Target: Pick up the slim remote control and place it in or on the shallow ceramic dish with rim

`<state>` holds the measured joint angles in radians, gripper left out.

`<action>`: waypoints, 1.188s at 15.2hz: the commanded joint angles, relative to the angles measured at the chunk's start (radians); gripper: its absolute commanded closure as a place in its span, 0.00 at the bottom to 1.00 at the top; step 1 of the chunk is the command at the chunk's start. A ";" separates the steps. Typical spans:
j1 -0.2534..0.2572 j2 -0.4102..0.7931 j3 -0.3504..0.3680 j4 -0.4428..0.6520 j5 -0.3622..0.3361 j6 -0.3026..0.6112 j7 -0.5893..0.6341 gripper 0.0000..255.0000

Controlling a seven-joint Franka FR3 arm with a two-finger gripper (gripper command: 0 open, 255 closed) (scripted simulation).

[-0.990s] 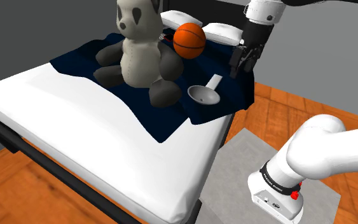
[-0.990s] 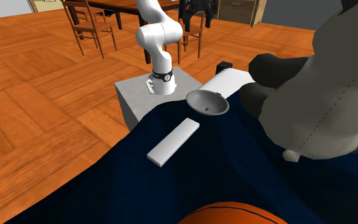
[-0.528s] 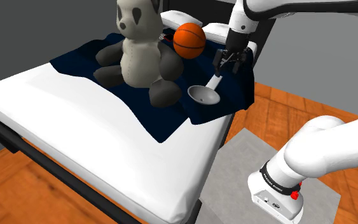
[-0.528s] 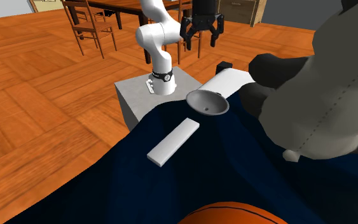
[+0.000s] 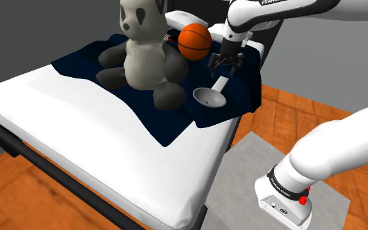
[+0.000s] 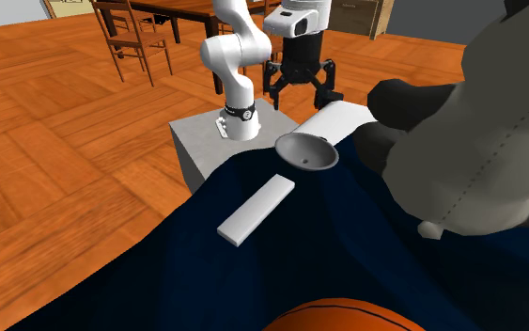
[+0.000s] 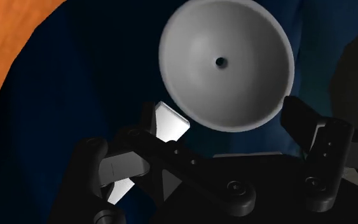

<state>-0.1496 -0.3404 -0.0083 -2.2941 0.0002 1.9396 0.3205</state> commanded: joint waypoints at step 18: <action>-0.140 0.515 -0.108 0.259 0.000 0.267 0.295 0.00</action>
<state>-0.2872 0.1631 -0.1143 -2.0394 -0.0014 2.1974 0.6130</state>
